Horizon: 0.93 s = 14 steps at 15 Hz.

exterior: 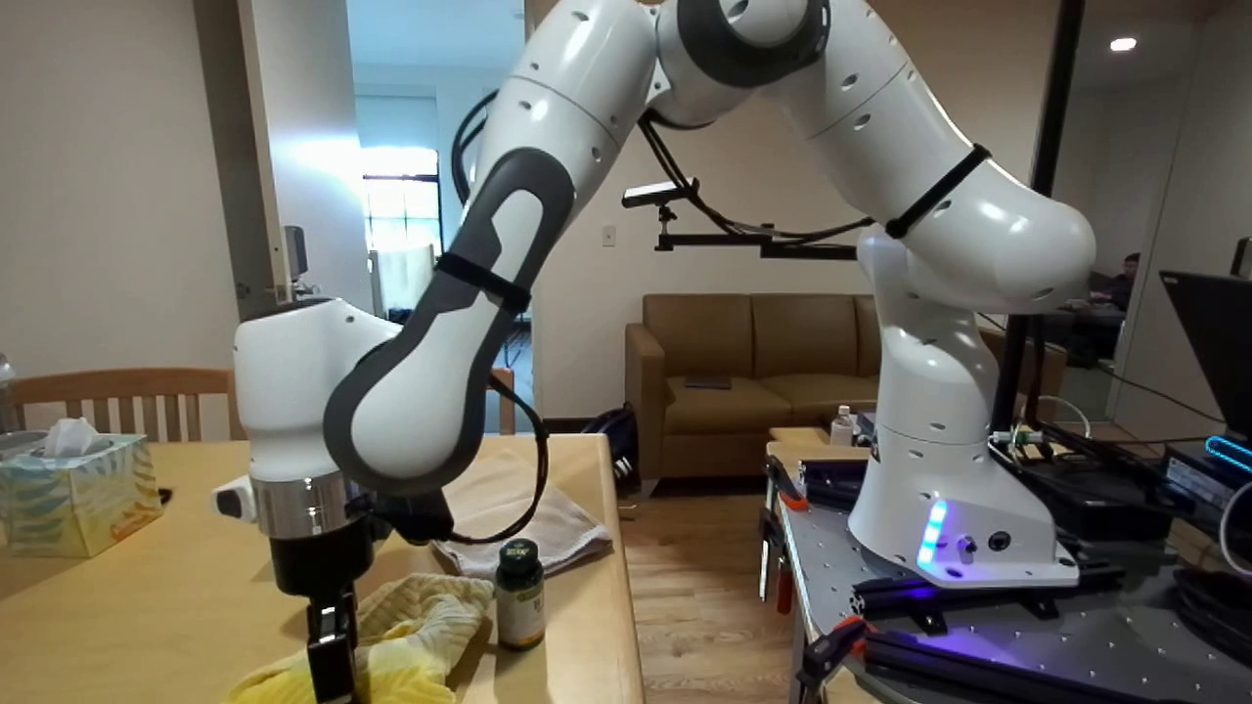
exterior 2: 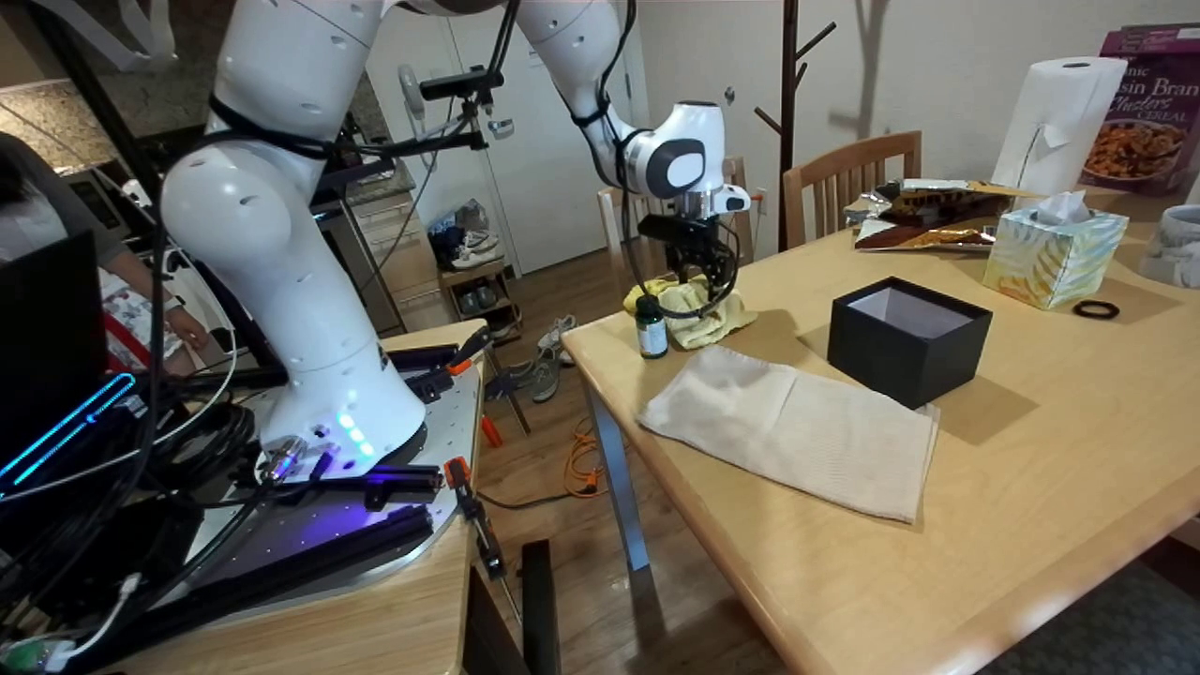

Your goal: Pick up the yellow towel and place it in the black box.

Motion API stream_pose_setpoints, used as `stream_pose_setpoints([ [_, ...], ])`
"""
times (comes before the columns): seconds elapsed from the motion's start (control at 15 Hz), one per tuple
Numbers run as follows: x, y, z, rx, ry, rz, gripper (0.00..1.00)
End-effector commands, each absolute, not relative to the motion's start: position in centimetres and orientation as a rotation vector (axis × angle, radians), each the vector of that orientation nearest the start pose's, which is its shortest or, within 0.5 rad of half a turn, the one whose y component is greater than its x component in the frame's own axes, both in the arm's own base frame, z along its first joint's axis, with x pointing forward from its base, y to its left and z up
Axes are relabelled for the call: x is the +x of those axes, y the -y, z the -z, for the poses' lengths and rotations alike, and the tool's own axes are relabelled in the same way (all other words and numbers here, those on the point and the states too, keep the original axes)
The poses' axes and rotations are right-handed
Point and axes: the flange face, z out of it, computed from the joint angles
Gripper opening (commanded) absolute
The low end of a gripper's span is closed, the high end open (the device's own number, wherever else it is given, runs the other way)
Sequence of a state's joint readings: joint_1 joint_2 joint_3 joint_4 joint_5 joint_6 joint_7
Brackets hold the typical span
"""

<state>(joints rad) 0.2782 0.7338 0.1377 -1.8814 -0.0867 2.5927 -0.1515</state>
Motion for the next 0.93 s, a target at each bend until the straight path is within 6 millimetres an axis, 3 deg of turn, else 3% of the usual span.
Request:
stream_pose_setpoints([
  [0.0,56.6,-26.6,-10.8,-2.944,0.882,0.038,0.4],
  [0.33,56.8,-27.5,-12.2,-2.914,0.88,0.051,0.11],
  [0.6,56.4,-27.7,-14.5,-2.816,0.869,-0.05,0.07],
  [0.87,56.1,-26.3,-19.3,-2.787,0.779,-0.06,0.07],
])
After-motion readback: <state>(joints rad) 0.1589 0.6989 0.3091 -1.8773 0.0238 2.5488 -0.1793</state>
